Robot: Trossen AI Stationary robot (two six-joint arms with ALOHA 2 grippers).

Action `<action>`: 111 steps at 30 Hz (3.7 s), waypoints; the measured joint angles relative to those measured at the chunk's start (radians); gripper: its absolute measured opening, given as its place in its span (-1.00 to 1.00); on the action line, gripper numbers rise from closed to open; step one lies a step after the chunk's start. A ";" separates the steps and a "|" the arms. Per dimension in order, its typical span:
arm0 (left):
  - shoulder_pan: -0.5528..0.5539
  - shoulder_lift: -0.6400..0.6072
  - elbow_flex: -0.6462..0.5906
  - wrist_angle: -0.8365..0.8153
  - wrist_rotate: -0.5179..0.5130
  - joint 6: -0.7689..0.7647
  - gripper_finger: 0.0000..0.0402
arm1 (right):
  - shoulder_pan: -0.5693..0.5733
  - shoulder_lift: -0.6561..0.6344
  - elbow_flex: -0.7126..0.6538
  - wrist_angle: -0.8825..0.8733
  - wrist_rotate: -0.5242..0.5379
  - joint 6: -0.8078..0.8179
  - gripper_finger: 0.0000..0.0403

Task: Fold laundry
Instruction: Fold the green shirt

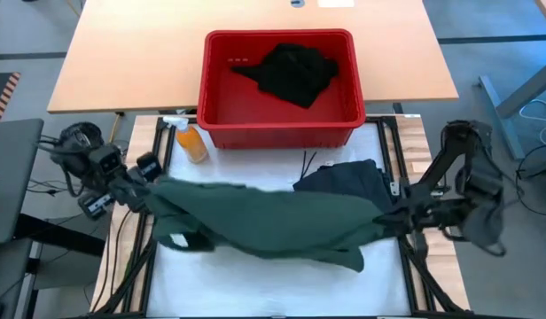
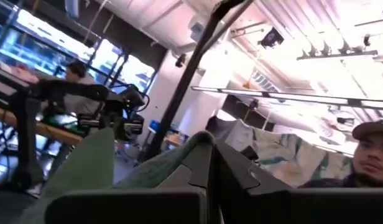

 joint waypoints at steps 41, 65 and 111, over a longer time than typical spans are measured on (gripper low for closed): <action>0.012 0.383 -0.117 -0.551 -0.313 -0.606 -0.97 | -0.248 -0.053 -0.191 -0.272 -0.399 0.374 -0.93; 0.879 0.879 -0.084 -0.409 0.082 -0.031 0.19 | -0.189 -0.070 -0.223 -0.226 -0.387 0.431 -0.92; 0.611 0.972 0.067 -0.755 0.307 -0.206 -0.97 | -0.138 0.083 -0.223 -0.229 -0.619 0.463 -0.92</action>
